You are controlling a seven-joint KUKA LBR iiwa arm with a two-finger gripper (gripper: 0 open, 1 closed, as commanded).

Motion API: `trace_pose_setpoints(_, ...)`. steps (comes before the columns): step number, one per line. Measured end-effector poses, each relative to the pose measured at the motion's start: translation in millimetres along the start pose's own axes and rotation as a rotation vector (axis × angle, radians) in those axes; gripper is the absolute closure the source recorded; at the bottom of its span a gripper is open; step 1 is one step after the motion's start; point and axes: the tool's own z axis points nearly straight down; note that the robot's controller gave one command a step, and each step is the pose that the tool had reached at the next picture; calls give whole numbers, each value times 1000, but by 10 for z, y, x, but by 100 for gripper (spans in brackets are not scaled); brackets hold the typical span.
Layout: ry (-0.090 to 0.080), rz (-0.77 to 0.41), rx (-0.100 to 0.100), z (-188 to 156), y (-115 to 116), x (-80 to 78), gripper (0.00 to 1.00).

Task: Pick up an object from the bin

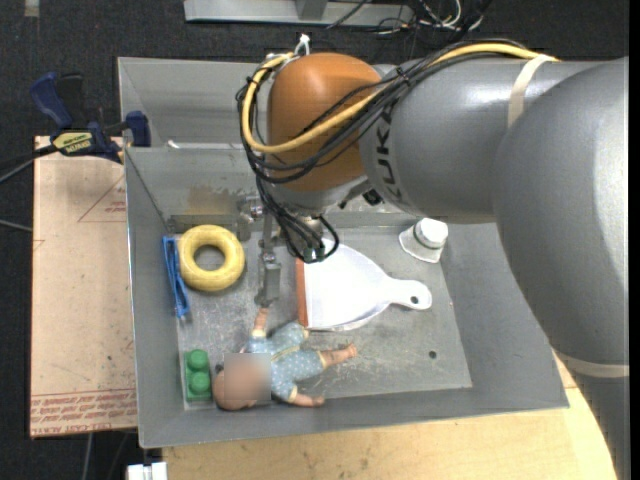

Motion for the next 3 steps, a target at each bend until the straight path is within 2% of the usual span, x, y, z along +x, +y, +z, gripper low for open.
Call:
trace_pose_setpoints(1,-1,118,-1,67,282,-356,0)
trace_pose_setpoints(2,-2,98,-1,254,144,-37,0)
trace_pose_setpoints(3,-8,253,-4,670,368,-257,0)
